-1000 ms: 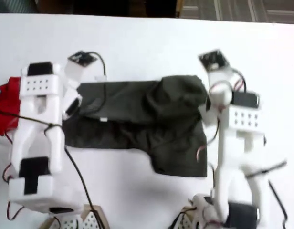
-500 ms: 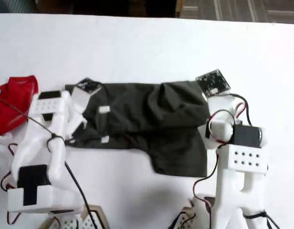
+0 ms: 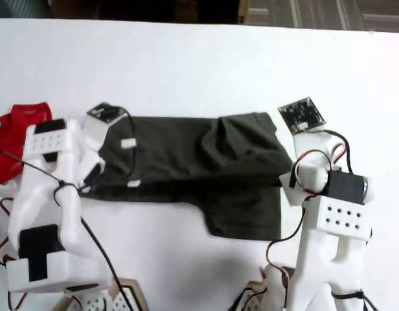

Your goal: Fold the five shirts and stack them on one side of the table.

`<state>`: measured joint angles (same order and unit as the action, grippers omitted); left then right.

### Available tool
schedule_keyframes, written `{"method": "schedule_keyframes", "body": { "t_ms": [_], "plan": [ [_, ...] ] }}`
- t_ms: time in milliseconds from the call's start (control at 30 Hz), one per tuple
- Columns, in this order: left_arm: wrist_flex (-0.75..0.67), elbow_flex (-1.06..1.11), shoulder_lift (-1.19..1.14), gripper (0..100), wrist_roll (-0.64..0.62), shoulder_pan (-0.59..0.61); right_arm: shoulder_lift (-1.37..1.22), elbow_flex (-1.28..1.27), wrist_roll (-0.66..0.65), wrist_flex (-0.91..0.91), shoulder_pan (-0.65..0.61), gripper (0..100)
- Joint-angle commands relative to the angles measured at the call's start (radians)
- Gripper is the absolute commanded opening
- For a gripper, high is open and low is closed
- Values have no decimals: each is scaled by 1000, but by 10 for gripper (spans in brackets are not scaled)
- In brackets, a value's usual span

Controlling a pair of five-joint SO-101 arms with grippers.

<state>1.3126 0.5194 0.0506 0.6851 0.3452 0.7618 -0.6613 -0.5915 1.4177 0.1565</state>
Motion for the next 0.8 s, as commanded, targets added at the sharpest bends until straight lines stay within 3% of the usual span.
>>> {"method": "schedule_keyframes", "body": {
  "t_ms": [0,333,500,667,767],
  "plan": [
    [-78,48,41,27,9,8,27,-2,-21,7,12,18],
    [-193,142,41,28,9,8,35,-184,-123,-1,12,18],
    [-186,134,44,125,9,14,35,-184,-123,7,12,19],
    [-173,101,51,165,9,26,35,-172,-124,47,-5,139],
    [-95,2,51,165,8,31,35,-140,-117,62,-39,186]
  ]
}}
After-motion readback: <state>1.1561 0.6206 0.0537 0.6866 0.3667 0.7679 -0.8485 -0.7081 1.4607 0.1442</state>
